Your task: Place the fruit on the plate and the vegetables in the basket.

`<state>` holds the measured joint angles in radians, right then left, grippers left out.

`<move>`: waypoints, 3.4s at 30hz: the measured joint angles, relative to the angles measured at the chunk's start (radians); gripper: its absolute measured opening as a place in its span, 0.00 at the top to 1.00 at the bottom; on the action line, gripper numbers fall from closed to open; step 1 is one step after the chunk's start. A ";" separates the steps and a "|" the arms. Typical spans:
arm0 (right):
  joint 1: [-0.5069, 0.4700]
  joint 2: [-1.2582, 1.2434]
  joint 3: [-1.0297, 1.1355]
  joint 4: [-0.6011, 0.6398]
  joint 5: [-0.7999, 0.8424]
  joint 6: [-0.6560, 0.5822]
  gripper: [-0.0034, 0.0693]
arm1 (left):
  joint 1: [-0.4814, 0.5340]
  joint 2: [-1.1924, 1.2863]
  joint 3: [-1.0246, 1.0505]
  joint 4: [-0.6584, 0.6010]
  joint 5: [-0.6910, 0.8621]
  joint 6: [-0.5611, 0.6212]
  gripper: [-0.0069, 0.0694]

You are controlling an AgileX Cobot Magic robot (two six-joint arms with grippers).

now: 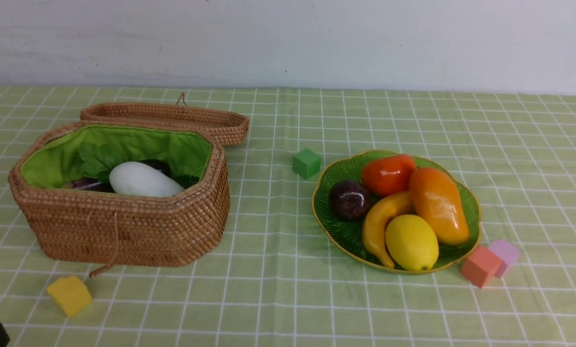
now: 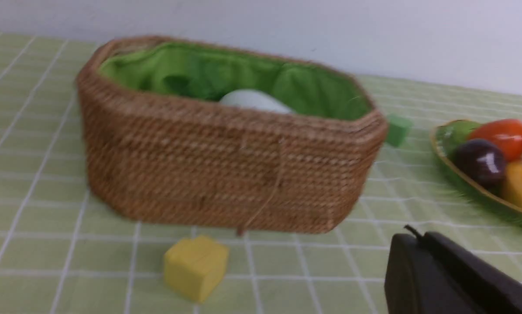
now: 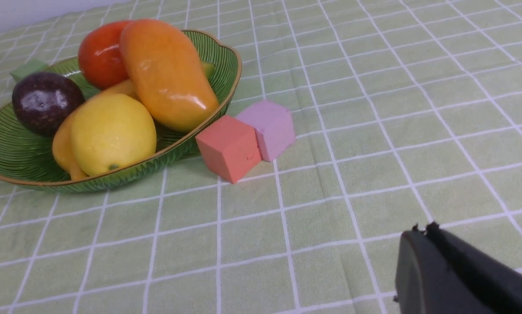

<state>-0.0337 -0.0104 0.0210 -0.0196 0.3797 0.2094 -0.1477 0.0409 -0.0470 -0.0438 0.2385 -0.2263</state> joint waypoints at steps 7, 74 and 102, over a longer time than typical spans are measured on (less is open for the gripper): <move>0.000 0.000 -0.001 0.000 0.001 0.000 0.95 | 0.032 -0.050 0.077 -0.011 0.122 -0.009 0.93; 0.000 0.000 -0.001 0.001 0.002 0.000 0.85 | 0.032 -0.050 0.077 -0.014 0.134 -0.010 0.87; 0.000 0.000 -0.002 0.002 0.004 0.000 0.80 | 0.032 -0.050 0.077 -0.014 0.133 -0.010 0.84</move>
<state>-0.0338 -0.0104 0.0191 -0.0179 0.3833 0.2094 -0.1155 -0.0090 0.0297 -0.0578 0.3712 -0.2361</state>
